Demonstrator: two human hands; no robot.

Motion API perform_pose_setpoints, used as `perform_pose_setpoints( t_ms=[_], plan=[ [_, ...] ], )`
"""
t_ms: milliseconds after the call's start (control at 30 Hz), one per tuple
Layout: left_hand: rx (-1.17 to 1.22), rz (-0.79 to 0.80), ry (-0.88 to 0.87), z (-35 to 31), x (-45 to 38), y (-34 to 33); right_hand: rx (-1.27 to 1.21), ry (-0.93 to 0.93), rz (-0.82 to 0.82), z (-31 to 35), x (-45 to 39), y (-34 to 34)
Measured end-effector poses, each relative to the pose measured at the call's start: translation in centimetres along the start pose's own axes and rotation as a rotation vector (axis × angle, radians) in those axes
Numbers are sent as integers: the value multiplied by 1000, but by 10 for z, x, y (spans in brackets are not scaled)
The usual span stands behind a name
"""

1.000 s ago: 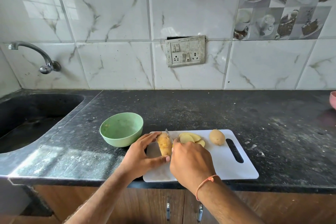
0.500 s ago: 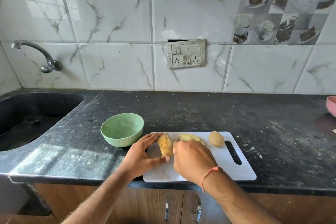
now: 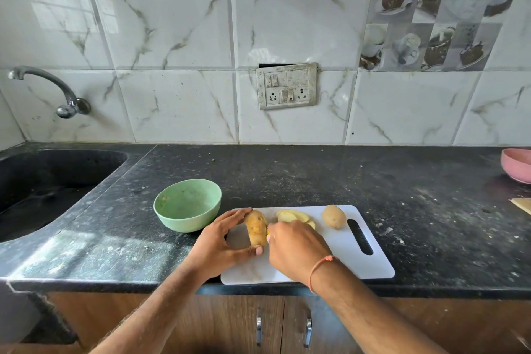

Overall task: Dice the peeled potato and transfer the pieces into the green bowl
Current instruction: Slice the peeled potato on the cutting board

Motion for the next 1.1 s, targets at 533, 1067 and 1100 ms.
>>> perform_pose_setpoints(
  t_ms=[533, 1067, 1100],
  plan=[
    [4, 4, 27, -2, 0, 1, 31, 18, -28, -3, 21, -15],
    [2, -5, 106, 2, 3, 6, 150, 2, 9, -7, 55, -31],
    [5, -5, 106, 2, 3, 6, 165, 7, 7, -10, 59, -29]
  ],
)
Point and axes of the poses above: each hand's wrist, its own x-axis away from the middle knuckle, its own y-axis out of the back of the hand, z = x × y, the point moved 5 cm from there along -x, towards the middle knuckle, and after that the axes turned 8 degrees about -y, right-handed, at the moved point
